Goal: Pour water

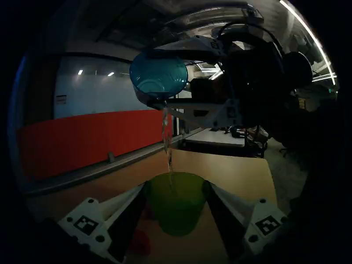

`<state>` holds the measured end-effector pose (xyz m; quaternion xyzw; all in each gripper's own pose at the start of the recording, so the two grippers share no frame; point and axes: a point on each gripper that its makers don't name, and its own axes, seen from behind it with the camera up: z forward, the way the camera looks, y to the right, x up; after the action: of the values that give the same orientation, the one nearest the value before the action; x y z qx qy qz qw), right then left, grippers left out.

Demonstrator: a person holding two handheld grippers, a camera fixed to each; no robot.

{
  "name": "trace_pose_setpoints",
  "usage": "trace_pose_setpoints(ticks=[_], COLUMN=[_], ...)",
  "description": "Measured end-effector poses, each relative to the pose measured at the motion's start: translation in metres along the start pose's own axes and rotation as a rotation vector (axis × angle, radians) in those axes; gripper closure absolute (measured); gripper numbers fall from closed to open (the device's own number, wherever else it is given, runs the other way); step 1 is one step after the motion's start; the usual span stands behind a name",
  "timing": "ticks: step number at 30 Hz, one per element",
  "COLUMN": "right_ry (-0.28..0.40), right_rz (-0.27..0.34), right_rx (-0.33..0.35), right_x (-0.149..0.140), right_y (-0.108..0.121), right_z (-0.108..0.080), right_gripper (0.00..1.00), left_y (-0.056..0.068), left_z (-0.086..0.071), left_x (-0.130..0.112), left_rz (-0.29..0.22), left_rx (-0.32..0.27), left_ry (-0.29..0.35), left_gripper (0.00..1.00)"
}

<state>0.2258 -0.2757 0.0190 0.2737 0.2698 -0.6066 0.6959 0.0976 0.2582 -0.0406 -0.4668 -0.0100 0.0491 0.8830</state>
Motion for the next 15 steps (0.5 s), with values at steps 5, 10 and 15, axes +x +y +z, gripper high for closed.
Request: trace_pose_setpoints(ticks=[5, 10, 15], right_ry=[0.005, 0.005, 0.008], right_rz=[-0.026, -0.052, -0.074], right_rx=[-0.002, -0.005, -0.012], right_x=[0.0031, 0.0049, 0.0084], right_y=[-0.0001, 0.0, 0.0016], right_z=[0.0001, 0.0, -0.0009], right_gripper=[0.09, 0.09, 0.09], left_y=[0.0, 0.0003, -0.0008], left_z=[0.001, 0.0013, 0.0016], left_x=[-0.0013, -0.0003, 0.0002], left_rz=[0.004, 0.007, 0.005], left_rx=[0.001, 0.001, 0.003], left_ry=[-0.004, -0.004, -0.001], left_gripper=[0.11, 0.12, 0.12])
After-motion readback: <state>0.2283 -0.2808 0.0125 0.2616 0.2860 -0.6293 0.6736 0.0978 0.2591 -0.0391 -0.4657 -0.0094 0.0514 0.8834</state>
